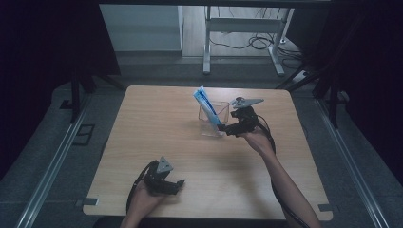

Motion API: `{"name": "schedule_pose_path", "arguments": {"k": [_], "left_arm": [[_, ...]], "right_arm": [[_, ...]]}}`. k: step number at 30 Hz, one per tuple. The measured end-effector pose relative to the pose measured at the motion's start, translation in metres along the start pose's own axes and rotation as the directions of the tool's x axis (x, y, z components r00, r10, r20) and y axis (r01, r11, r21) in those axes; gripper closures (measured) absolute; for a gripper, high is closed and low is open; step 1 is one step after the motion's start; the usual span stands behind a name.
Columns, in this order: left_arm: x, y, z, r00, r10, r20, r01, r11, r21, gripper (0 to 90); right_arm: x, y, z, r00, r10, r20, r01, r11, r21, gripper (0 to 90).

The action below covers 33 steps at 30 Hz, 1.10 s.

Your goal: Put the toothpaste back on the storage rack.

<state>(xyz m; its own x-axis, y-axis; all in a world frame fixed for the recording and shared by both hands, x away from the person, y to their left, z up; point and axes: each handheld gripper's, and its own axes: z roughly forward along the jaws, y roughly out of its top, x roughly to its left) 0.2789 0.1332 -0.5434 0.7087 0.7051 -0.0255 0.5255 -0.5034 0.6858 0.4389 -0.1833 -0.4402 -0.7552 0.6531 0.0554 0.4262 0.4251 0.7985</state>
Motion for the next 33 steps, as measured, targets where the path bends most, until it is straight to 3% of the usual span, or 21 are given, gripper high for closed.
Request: {"name": "schedule_pose_path", "arguments": {"k": [33], "left_arm": [[0.000,0.000,0.000,1.0000,-0.005,-0.004,0.005,1.0000,0.000,13.9]], "right_arm": [[-0.002,-0.038,-0.024,0.9996,0.027,0.004,-0.027,1.000,-0.002,12.6]]}}
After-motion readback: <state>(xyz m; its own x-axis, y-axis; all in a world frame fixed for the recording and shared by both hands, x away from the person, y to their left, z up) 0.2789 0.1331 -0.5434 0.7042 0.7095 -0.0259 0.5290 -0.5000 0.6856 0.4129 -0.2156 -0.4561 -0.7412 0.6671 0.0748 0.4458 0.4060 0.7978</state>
